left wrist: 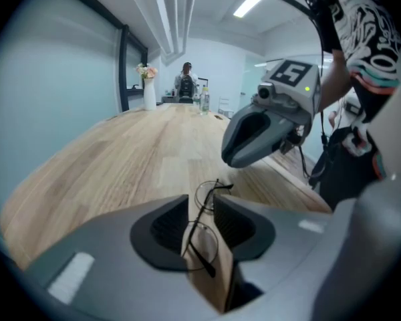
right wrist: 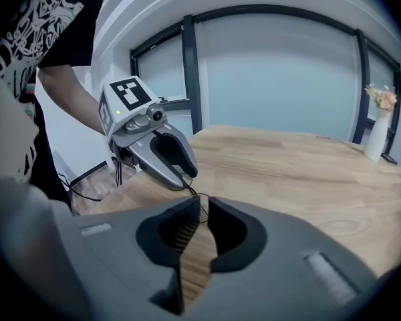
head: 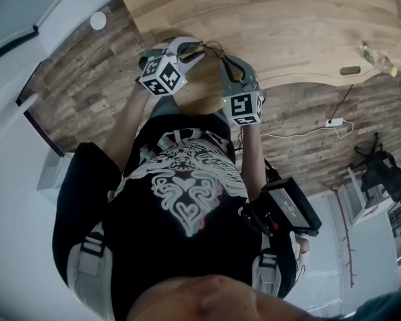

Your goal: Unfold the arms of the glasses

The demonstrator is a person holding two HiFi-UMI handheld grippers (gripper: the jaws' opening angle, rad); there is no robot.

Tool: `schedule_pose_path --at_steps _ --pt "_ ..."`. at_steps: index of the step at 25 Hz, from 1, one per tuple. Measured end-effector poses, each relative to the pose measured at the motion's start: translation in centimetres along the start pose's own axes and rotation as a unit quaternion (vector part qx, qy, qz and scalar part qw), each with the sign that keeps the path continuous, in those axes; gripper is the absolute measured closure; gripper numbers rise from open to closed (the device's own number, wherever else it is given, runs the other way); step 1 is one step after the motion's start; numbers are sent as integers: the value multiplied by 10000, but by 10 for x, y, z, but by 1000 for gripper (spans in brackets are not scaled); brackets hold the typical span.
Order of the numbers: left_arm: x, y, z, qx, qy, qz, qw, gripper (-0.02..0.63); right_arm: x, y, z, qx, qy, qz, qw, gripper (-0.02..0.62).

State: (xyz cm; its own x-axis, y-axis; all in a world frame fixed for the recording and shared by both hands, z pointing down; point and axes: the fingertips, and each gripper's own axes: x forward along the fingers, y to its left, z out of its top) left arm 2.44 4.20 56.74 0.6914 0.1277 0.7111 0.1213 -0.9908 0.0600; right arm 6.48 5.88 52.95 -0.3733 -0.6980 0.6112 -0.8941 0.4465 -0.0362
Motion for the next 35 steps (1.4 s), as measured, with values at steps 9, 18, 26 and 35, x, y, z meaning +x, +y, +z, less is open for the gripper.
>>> schedule_pose_path --at_steps 9,18,26,35 --pt "15 -2 5 304 323 -402 9982 526 8 0 -9 79 167 221 9996 535" --pt "27 -6 5 478 629 -811 9936 528 9 -11 -14 189 211 235 9993 535" --pt "31 -4 5 590 718 -868 9919 587 10 -11 -13 233 181 250 9993 535" --pt "31 -1 7 621 725 -820 9920 604 9 -12 -12 246 122 260 9993 537"
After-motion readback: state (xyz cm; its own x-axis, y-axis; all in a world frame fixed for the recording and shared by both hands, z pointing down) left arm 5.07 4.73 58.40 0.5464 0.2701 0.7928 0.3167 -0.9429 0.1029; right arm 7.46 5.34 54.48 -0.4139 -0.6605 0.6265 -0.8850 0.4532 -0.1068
